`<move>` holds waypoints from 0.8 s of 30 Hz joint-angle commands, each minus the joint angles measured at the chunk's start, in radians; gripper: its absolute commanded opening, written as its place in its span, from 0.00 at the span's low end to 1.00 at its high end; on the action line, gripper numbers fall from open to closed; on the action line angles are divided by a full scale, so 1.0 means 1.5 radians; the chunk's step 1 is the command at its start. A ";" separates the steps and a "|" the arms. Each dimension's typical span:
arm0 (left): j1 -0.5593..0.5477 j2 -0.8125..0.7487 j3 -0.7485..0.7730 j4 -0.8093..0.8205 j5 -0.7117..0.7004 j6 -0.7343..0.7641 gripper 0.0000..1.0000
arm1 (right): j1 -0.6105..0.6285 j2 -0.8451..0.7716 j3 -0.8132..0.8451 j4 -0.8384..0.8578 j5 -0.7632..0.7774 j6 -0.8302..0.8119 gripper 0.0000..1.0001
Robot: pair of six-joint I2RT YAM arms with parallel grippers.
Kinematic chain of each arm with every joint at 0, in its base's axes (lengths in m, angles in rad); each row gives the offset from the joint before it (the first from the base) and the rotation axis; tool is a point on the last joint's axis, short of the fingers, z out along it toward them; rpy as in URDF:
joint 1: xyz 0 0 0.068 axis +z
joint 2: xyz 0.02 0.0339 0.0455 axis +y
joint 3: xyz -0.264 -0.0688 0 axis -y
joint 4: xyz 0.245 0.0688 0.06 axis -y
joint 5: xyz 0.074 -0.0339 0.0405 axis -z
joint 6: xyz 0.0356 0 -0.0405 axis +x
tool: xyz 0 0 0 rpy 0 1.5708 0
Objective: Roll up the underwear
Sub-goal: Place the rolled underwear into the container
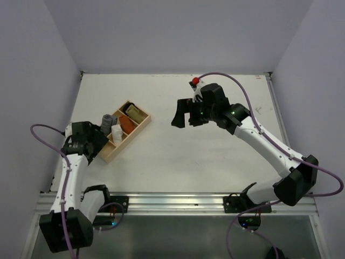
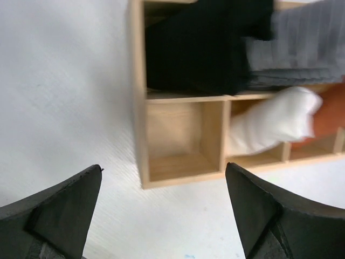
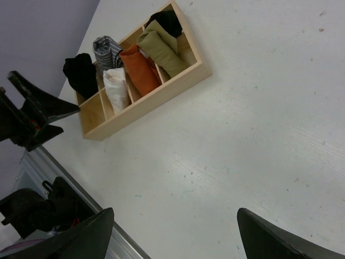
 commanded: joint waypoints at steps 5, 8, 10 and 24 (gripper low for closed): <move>0.004 -0.052 0.181 0.052 0.269 0.183 1.00 | -0.001 -0.008 0.060 -0.110 0.115 0.036 0.99; -0.006 -0.092 0.187 0.109 0.366 0.167 1.00 | -0.001 -0.009 0.073 -0.134 0.125 0.038 0.99; -0.021 -0.131 0.160 0.174 0.451 0.127 1.00 | -0.001 -0.025 0.060 -0.134 0.138 0.045 0.99; -0.066 -0.190 0.036 0.385 0.606 0.085 1.00 | -0.001 -0.097 0.004 -0.048 0.106 0.097 0.99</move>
